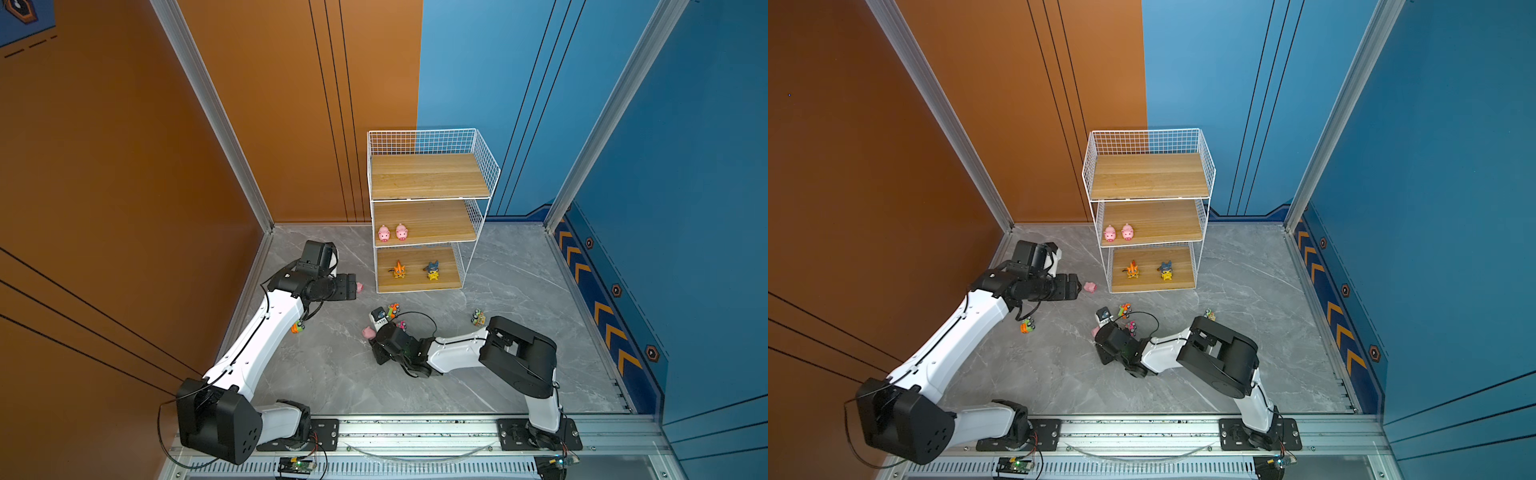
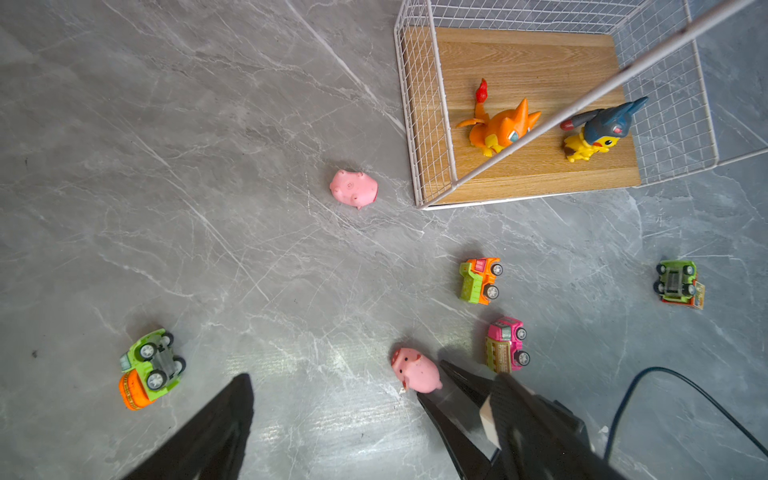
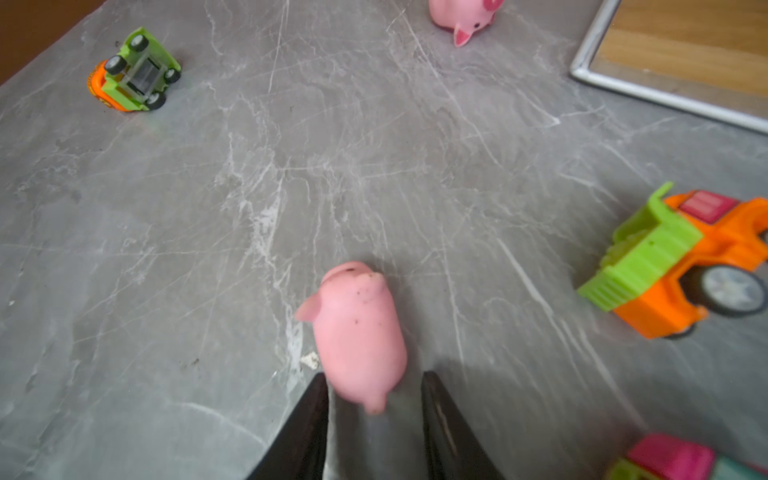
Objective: Place and organize the plastic toys onto the shelf
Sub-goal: 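Lower the right gripper and align it with the pink pig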
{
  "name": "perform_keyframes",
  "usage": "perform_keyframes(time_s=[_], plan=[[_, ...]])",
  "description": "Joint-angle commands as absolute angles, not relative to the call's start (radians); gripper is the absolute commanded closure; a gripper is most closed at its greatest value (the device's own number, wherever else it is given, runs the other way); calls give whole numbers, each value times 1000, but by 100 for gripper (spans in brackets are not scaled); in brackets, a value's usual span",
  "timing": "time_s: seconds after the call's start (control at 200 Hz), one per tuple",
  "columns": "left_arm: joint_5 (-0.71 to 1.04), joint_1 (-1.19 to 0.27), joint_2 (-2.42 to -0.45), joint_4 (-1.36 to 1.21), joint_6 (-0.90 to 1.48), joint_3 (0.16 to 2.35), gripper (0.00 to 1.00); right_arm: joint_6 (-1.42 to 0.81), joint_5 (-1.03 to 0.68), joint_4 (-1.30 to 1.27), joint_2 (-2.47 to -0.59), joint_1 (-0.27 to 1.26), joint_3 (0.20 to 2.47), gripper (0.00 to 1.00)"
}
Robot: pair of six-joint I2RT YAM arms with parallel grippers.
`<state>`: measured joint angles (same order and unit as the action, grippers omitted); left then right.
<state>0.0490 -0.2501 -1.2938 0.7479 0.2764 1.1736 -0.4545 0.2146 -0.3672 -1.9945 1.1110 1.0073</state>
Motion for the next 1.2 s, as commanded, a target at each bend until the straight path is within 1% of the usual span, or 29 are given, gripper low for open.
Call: perform_keyframes(time_s=[0.0,0.621,1.021,1.046,1.196], plan=[[43,-249,-1279,735,260,1161,9,-476,245,-348,-2017,1096,1019,64],[43,-244,-1292,733,261,1157,10,-491,265,-322,-2008,1068,983,65],[51,-245,-1290,732,261,1158,10,-447,278,-265,-2068,1035,1109,64],[51,-245,-1291,733,261,1158,9,-445,278,-263,-2099,1033,1118,64],[51,-245,-1289,730,259,1157,9,-422,263,-245,-2130,1021,1167,64]])
